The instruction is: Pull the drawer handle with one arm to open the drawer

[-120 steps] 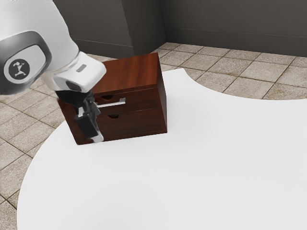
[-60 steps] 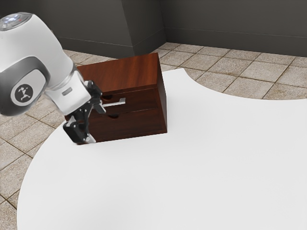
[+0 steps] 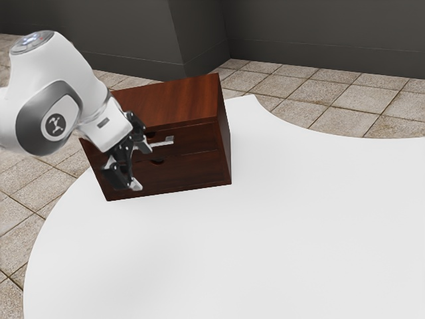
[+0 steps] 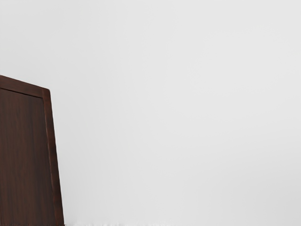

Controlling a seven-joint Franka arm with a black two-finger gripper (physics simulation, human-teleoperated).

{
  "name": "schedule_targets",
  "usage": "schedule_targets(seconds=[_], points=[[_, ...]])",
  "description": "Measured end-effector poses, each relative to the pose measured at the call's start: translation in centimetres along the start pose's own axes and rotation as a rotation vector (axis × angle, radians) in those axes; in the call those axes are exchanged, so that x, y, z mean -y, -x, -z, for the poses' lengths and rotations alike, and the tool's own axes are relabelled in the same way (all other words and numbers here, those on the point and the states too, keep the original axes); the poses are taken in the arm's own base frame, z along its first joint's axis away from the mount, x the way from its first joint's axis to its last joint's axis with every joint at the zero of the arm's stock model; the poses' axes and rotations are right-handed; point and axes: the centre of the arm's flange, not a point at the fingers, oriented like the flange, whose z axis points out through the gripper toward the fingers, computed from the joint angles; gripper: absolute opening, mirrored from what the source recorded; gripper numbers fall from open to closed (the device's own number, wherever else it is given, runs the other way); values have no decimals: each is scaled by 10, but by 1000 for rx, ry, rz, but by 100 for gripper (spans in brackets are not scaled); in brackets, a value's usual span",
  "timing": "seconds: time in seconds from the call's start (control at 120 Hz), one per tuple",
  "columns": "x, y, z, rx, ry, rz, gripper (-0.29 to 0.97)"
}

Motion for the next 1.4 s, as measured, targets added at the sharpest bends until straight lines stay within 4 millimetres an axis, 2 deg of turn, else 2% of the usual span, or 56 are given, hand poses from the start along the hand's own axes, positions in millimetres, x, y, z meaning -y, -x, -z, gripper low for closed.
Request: schedule_targets(seconds=[0.333,0.417,0.625,0.792,0.975,1.1,1.258,1.4], points=[[26,21,-32,133,-75,97,68],[29,20,-38,140,-92,119,68],[52,12,-46,124,-132,187,68],[66,16,-58,125,-130,242,68],[70,25,-76,143,-103,291,68],[72,32,-78,149,-103,318,68],[76,39,-63,151,-152,334,68],[81,45,-70,153,-187,340,68]])
